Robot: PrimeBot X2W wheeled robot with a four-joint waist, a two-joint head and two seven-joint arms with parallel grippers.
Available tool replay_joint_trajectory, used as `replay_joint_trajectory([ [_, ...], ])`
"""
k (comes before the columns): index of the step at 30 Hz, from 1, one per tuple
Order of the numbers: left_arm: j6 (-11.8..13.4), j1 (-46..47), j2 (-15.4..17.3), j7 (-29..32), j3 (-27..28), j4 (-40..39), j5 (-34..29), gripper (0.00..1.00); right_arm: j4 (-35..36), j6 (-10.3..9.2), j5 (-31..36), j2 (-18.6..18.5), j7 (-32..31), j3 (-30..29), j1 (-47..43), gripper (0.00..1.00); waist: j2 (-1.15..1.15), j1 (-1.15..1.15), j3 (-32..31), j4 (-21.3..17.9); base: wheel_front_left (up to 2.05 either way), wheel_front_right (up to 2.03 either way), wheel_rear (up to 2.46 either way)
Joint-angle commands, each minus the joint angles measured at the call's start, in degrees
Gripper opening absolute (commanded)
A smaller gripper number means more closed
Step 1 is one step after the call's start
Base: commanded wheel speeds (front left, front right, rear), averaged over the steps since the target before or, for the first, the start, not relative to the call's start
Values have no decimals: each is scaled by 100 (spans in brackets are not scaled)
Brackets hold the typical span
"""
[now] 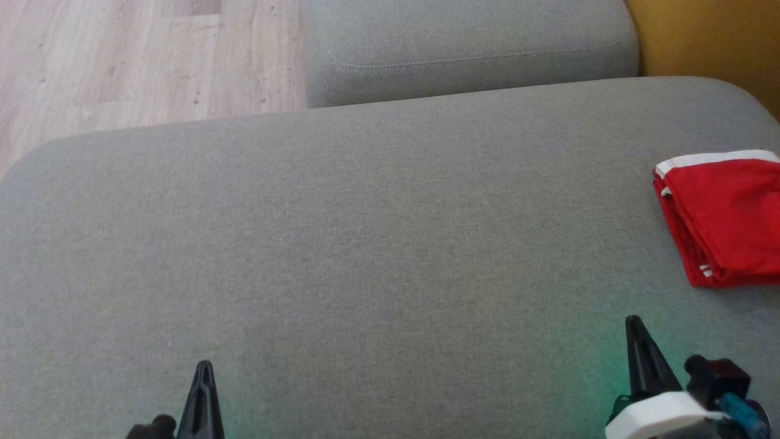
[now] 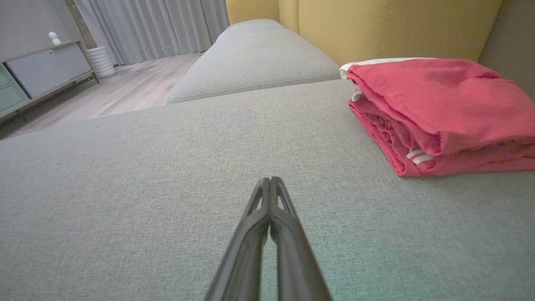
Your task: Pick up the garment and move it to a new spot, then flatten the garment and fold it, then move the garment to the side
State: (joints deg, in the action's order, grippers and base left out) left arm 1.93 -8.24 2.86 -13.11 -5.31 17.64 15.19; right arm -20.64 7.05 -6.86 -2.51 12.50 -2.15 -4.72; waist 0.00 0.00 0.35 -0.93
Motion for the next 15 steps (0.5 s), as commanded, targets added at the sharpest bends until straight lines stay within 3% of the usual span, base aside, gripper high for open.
replay_joint_trajectory([
  [1, -41, 193, 1, 21, 78, -173, 154, 0, 196, 6, -183, -7, -41, -34, 218, 0, 0, 0, 0, 2, 0, 0, 0],
  [15, -149, 338, 1, 251, 207, -200, 1060, 0, 266, 11, -1187, -10, -253, -70, 311, 0, 0, 0, -2, 12, 0, 0, 0],
])
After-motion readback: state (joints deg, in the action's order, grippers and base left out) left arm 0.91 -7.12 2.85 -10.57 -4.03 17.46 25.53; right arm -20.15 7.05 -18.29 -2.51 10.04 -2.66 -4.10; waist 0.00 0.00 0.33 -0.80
